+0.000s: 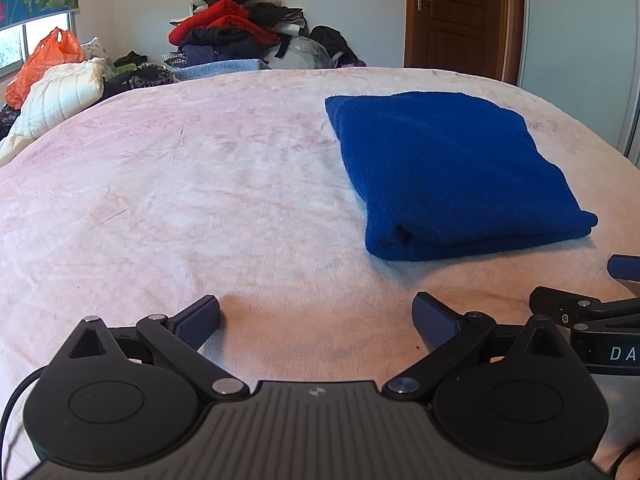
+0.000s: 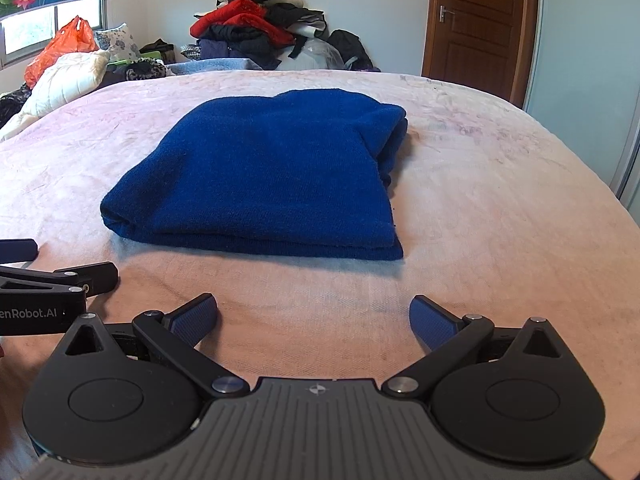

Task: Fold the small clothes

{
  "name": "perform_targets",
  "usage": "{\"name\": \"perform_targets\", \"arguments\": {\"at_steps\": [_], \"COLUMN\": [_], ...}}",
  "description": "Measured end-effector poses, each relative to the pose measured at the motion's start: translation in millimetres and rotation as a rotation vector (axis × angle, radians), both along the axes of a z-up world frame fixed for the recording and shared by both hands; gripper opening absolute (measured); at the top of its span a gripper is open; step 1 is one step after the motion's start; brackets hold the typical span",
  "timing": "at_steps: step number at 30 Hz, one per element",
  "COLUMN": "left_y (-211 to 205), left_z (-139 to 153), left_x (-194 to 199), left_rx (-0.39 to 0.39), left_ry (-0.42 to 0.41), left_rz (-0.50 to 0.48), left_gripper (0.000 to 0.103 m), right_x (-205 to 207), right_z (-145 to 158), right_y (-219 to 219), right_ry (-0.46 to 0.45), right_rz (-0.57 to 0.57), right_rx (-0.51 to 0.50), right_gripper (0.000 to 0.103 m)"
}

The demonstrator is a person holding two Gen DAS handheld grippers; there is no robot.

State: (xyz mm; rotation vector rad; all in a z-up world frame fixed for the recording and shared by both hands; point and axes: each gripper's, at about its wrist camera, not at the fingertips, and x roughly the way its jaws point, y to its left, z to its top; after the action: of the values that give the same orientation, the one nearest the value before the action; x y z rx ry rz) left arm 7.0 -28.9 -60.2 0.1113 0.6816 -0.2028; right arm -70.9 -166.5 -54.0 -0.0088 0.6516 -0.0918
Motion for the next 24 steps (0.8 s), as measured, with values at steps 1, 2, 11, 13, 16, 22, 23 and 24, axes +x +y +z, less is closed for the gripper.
{"name": "perform_targets", "arguments": {"at_steps": [1,2,11,13,16,22,23,24], "left_y": [0,0,0,1,0,-2,-2,-3], "left_z": [0,0,5,6,8,10,10,10], "left_x": [0,0,1,1,0,-4,-4,-4], "left_rx": [0.000,0.000,0.008,0.007,0.017,0.043,0.044,0.044], "left_ry": [0.000,0.001,0.039,0.047,0.051,0.039,0.041,0.044], "left_rz": [0.000,0.000,0.006,0.008,0.004,-0.006,-0.007,-0.007], "left_gripper": [0.103,0.103,0.103,0.103,0.103,0.103,0.103,0.103], "right_x": [0,0,-1,-3,-5,-8,-8,-8], "right_z": [0,0,6,8,12,15,15,15], "right_y": [0,0,1,1,-1,-6,-5,-5], "right_ry": [0.000,0.000,0.016,0.017,0.012,0.010,0.011,0.014], "right_rz": [0.000,0.000,-0.014,-0.013,-0.018,-0.022,-0.021,-0.019], "right_rx": [0.000,0.000,0.012,0.014,0.010,0.020,0.018,0.016], "right_gripper": [0.103,0.103,0.102,0.102,0.102,0.102,0.102,0.102]}}
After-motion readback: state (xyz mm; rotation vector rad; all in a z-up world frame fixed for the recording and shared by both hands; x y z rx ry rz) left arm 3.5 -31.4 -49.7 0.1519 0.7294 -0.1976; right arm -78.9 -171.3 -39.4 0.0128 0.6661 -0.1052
